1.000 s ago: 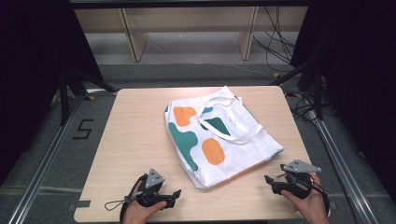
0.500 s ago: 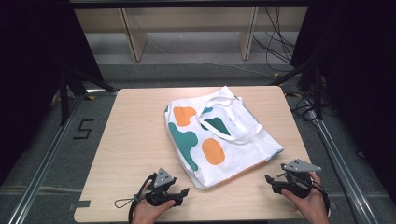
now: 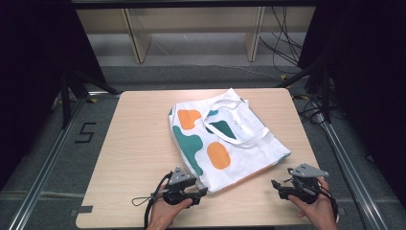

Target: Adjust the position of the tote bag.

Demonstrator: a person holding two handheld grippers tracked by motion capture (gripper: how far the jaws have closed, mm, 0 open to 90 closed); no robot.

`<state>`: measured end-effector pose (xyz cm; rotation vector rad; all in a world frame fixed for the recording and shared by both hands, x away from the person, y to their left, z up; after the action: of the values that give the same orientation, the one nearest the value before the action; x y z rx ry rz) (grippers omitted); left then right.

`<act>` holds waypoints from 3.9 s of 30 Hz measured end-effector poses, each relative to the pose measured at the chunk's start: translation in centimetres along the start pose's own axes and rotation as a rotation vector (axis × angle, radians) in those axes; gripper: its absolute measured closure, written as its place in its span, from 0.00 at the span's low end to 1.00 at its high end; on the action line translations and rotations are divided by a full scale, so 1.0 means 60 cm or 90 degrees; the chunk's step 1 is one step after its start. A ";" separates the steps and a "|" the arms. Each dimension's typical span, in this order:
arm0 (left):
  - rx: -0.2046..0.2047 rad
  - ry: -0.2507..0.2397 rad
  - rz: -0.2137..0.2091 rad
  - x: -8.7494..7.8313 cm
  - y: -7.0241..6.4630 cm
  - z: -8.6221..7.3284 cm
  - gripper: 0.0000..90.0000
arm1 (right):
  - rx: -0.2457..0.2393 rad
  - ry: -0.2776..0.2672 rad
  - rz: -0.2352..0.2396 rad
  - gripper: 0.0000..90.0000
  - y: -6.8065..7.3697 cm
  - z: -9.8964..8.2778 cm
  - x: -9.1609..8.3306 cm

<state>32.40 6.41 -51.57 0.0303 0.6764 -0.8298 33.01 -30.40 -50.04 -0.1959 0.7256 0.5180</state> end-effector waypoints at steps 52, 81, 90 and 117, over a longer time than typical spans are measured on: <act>0.091 0.063 0.207 -0.070 0.240 0.004 0.94 | 0.001 -0.003 -0.007 0.26 -0.005 0.001 0.006; 0.098 0.079 0.314 -0.046 0.355 0.049 0.92 | -0.022 0.007 0.006 0.27 -0.006 0.001 0.013; 0.020 0.036 0.323 -0.083 0.311 0.069 0.54 | -0.011 0.009 0.001 0.27 -0.007 0.000 0.014; 0.144 0.045 0.093 0.005 -0.052 0.045 0.27 | -0.031 0.033 0.008 0.26 -0.003 0.000 0.021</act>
<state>31.88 3.33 -48.88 0.3105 0.6364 -0.7634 33.91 -30.06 -50.91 -0.2507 0.7651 0.5442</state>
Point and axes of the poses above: each handheld gripper's, and its own axes: x roughly forward along the jaws, z roughly out of its top, y roughly to its left, the point moved 2 cm from there along x, roughly forward along the jaws, and after that the axes turned 2 degrees about x, right-handed, at the moved point
